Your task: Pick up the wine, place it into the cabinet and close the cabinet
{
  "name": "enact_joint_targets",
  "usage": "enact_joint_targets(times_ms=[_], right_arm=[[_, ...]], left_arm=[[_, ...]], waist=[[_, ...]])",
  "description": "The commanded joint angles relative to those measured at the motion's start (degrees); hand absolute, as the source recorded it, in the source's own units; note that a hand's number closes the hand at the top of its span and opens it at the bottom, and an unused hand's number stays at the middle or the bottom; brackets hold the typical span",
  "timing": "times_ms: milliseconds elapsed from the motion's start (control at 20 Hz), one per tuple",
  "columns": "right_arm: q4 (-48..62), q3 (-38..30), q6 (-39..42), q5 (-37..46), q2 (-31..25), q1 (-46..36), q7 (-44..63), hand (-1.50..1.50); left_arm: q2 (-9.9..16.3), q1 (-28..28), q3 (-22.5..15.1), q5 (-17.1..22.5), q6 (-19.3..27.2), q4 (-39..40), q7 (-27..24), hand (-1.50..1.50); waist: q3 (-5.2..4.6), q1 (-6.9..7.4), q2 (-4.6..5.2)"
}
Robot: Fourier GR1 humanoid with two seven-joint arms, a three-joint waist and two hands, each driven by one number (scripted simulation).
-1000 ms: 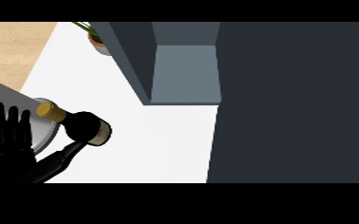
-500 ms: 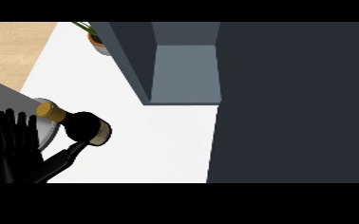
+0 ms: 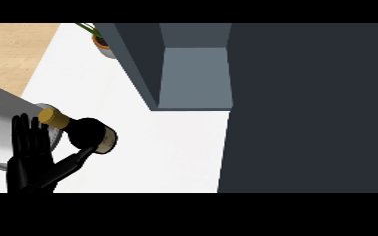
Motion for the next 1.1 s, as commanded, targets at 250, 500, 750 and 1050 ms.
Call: enact_joint_targets(times_ms=[250, 500, 750, 1050], right_arm=[[-8.7, -1.9, 0.9, -6.2, -0.7, 3.5, 2.9, -1.50], [-9.2, 2.7, 0.6, -2.1, 1.2, 5.9, 0.7, -1.50], [-12.3, 2.7, -2.7, -2.9, 1.3, 1.4, 8.2, -1.50], [-6.8, -1.4, 1.2, -4.9, 0.0, 3.3, 0.5, -1.50]], left_arm=[[-0.2, 0.1, 1.4, 3.0, -5.4, 7.9, -7.0, -1.50], [-0.3, -3.1, 2.6, 2.9, -5.7, 13.8, -10.1, -1.50], [0.4, -6.7, 3.3, 2.4, -5.5, 19.9, -12.0, -1.50], [-0.4, -7.3, 2.7, 2.6, -5.0, 19.9, -12.0, -1.50]], waist=[[0.01, 0.00, -0.01], [0.01, -0.13, 0.00], [-0.05, -0.46, -0.03], [0.04, -0.01, 0.02]])
